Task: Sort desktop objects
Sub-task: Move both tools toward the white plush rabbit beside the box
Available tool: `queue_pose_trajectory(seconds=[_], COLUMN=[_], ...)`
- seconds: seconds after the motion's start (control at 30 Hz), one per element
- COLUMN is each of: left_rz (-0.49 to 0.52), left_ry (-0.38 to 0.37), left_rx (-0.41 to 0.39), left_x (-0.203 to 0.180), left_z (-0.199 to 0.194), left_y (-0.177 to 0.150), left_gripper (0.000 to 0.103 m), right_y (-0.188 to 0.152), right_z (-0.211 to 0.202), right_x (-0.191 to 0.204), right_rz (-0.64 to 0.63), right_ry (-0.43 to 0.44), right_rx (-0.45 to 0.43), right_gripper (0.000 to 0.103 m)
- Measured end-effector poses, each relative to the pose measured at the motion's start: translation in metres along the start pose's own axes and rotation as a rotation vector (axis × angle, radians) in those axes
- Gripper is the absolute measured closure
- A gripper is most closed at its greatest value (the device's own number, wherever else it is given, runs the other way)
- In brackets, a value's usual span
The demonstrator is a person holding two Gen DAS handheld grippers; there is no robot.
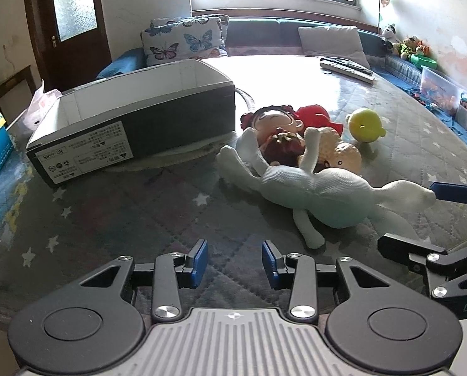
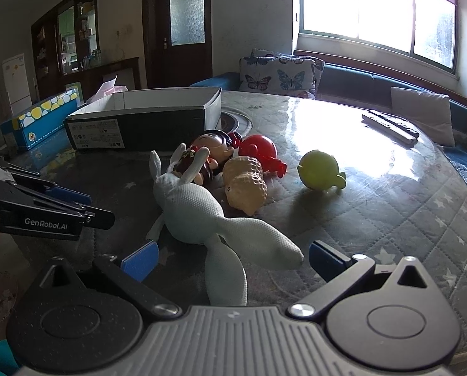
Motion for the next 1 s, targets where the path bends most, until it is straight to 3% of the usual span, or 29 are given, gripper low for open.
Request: queue_pose_trajectory(seconds=[0.13,0.33,0.7,1.0], left_rz=[0.000,0.001,0.057,0.097], left_ry=[-0.012,-0.037,-0.112,-0.149], left_rx=[0.018,0.025,0.033,0.034], left_x=[-0.022,-0.020,0.080,0.140], left_z=[-0.004,-0.008,0.013,0.028], left_y=[-0.004,0.004,0.012,0.021], left_gripper=[0.063,0.063,0.064,0.064], right_y=[0.000,0.000,0.000,-0.001], right_z=[0.001,0.004,0.006,0.008], right_x=[0.001,0.002,0.003,0.002], right_rz=[-0.002,-0.005,-0.003,0.001], right_ry=[0.002,0.000,0.000,-0.001], right_rx=[0.004,0.015,0.025,0.031], right_gripper=[0.000,0.000,0.000,0.000])
Point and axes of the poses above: each gripper's, at about its wrist camera, not at the fingertips, and z roughly the way its jaws point, x to its left, y to its top, the point moved 8 cm from there along z, roughly the way its jaws point, and after that the axes turned 1 degree about -z, right-handed, at the moved point
